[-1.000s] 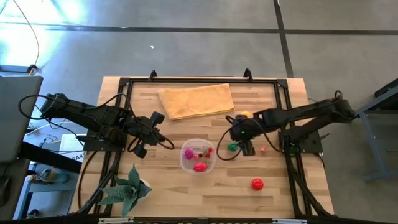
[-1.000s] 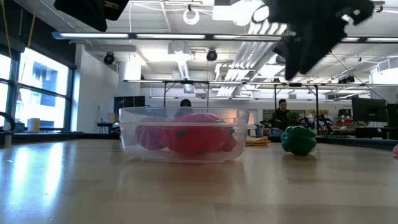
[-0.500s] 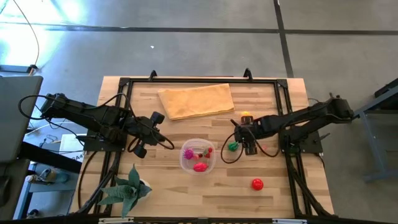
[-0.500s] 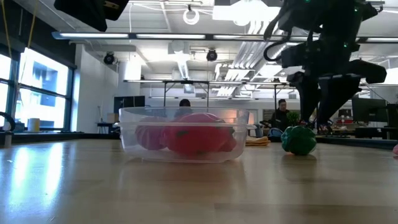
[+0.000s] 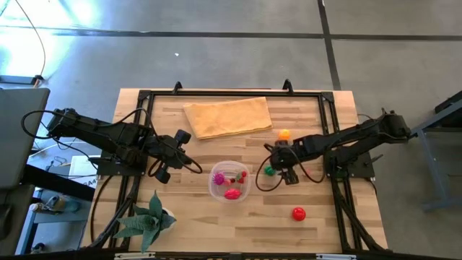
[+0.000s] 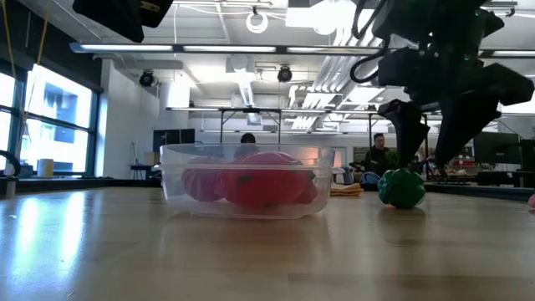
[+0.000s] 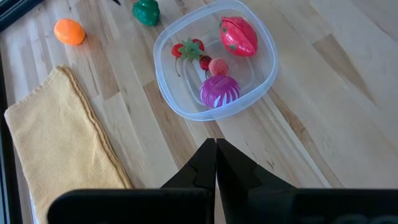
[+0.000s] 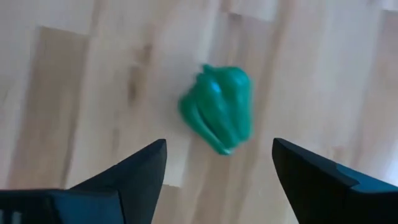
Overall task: Pick and placing Produce into tupperware
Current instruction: Put the green bell pepper into the transparent bin
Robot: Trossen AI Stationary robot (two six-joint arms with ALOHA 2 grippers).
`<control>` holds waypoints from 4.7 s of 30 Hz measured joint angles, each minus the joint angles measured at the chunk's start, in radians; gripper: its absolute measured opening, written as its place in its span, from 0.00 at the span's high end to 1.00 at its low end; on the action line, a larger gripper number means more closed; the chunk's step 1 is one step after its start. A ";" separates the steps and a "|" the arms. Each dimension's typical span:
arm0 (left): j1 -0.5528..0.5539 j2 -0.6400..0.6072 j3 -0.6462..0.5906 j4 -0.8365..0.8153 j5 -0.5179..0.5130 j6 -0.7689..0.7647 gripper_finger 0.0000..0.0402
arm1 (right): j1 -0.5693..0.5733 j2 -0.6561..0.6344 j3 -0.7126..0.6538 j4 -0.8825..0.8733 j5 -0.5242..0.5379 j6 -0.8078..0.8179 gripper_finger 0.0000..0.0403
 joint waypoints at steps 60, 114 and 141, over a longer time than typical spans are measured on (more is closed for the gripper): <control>0.000 0.000 0.000 0.000 0.000 0.000 0.99 | -0.041 0.236 0.005 0.234 -0.052 -0.064 0.35; 0.000 0.000 0.000 0.000 0.000 0.000 0.99 | -0.049 0.652 0.737 -0.001 -0.156 -0.021 0.45; 0.000 0.000 0.000 0.000 0.000 0.000 0.99 | -0.049 0.703 0.736 0.095 -0.157 0.006 0.44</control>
